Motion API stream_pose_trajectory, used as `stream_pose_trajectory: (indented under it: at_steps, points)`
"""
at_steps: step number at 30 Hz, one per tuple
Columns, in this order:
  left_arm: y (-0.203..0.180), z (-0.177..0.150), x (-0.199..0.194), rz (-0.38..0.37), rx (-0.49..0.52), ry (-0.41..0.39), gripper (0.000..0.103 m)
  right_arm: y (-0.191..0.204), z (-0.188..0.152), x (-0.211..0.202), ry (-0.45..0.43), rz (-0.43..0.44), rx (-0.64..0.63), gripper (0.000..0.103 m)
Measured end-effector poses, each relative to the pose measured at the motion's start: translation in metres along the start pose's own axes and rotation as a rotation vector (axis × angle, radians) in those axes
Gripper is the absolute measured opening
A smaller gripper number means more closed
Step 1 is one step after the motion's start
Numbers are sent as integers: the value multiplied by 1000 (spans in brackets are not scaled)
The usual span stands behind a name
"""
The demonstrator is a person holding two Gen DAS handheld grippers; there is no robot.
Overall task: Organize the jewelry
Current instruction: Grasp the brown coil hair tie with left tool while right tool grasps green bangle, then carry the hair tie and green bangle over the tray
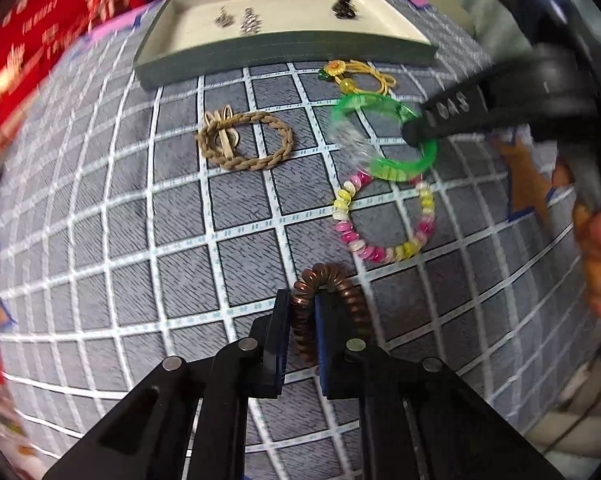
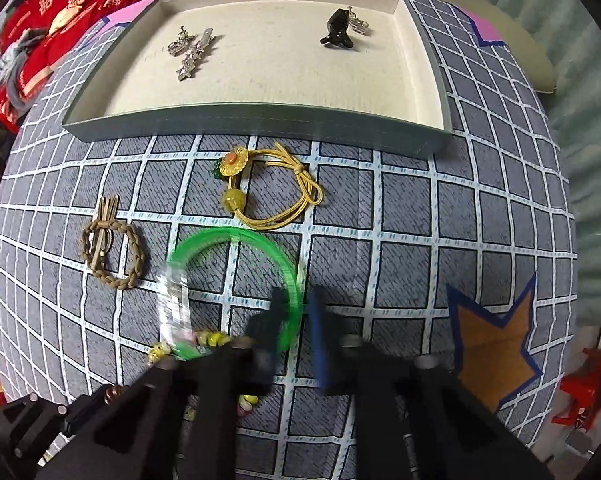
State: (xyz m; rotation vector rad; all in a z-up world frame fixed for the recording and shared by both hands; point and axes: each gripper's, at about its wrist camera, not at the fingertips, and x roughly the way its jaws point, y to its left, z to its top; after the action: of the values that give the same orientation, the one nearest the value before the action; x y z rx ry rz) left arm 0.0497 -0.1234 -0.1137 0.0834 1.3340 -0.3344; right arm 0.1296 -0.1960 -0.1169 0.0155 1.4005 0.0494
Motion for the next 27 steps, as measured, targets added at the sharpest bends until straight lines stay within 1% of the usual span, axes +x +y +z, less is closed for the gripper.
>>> stream_pose_trajectory:
  at_steps: [1, 3, 7, 13, 15, 16, 18, 19, 24, 26, 27]
  points:
    - [3, 2, 0, -27, -33, -2, 22, -4, 0, -2, 0, 30, 20, 8]
    - [7, 7, -2, -58, -86, -10, 22, -17, 1, -3, 1, 71, 51, 8]
    - [9, 16, -3, -83, -135, -23, 22, -33, -3, -10, -3, 147, 97, 8]
    - [9, 33, -2, -77, -142, -48, 22, -48, -7, -21, -7, 200, 142, 8]
    - [5, 40, -2, -75, -140, -58, 22, -55, -17, -25, -9, 212, 153, 8]
    - [11, 43, -3, -76, -139, -61, 22, -58, -17, -27, -10, 218, 159, 8]
    - [9, 51, -2, -76, -139, -70, 22, -64, -17, -28, -12, 225, 164, 8]
    - [18, 52, -5, -77, -138, -74, 22, -66, -18, -30, -14, 227, 166, 8]
    - [24, 75, -7, -75, -133, -104, 22, -68, -14, -40, -35, 234, 174, 8]
    - [34, 81, -9, -73, -133, -118, 22, -71, -9, -44, -45, 239, 177, 8]
    - [46, 74, -12, -73, -133, -126, 22, -71, -6, -46, -51, 239, 177, 8]
